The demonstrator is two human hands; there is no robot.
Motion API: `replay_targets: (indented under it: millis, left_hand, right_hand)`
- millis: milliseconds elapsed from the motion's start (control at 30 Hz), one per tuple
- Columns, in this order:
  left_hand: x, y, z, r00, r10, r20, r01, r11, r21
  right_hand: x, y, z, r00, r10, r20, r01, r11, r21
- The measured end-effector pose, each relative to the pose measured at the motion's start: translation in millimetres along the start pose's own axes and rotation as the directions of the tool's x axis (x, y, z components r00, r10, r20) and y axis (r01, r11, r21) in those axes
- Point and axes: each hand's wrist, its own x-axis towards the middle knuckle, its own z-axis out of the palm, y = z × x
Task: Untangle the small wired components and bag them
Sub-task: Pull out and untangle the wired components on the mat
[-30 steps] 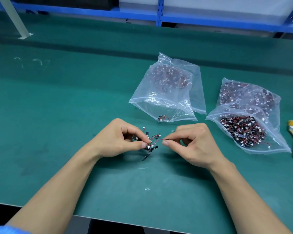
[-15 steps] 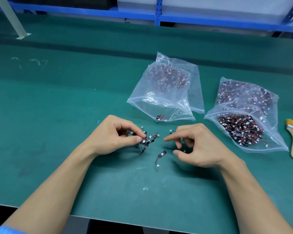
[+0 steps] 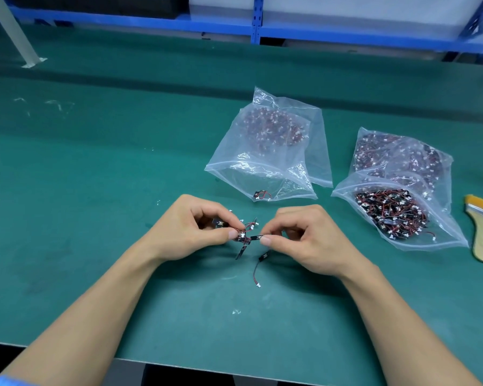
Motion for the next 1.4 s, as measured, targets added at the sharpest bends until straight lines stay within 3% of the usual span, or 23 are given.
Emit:
replay_targets:
  millis: [567,867,1100,1400]
  left_hand:
    - [2,-6,1,1.000,-0.003,-0.002,0.003,1.000,-0.015]
    - [2,-3,5,1.000,-0.001,-0.028,-0.001,0.999,-0.042]
    - [0,2,7,0.995,0.050,-0.089,-0.060,0.992,-0.114]
    - [3,4,8,0.988,0.051,-0.147,-0.071,0.988,-0.135]
  right_hand:
    - [-2,-3,-3,0.997,0.033,-0.068,-0.029,0.998,0.056]
    - [-2,-4,1,0.996,0.047,0.080,-0.048,0.999,0.013]
    - [-2,-5,9,0.994,0.085,0.064,-0.084,0.996,-0.011]
    - [2,-4,20,0.983,0.184,0.015,-0.184,0.969,0.167]
